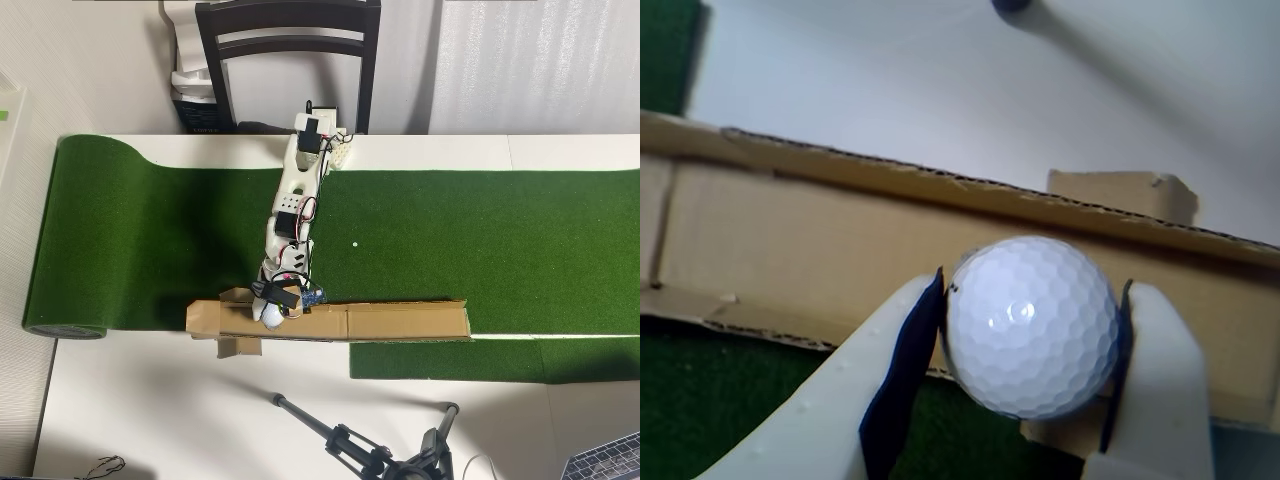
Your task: Pick up the golf ball and place it on the gray mark at the back.
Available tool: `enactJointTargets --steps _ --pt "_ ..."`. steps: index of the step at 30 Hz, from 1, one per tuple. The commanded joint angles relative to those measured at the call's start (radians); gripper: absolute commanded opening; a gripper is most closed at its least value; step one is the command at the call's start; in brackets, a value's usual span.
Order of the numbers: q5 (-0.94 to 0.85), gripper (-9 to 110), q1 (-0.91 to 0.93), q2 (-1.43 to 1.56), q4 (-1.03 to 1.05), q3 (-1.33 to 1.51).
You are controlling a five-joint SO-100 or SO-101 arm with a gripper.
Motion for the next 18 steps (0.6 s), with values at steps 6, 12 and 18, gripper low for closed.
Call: enactJointTargets --steps 6,12,18 --pt "0.028 12 -0.006 0.058 -0.057 -0.028" --pt "0.028 12 -0.02 0.055 -0.081 -0.026" --pt "0.028 13 -0.021 0.055 -0.081 -0.026"
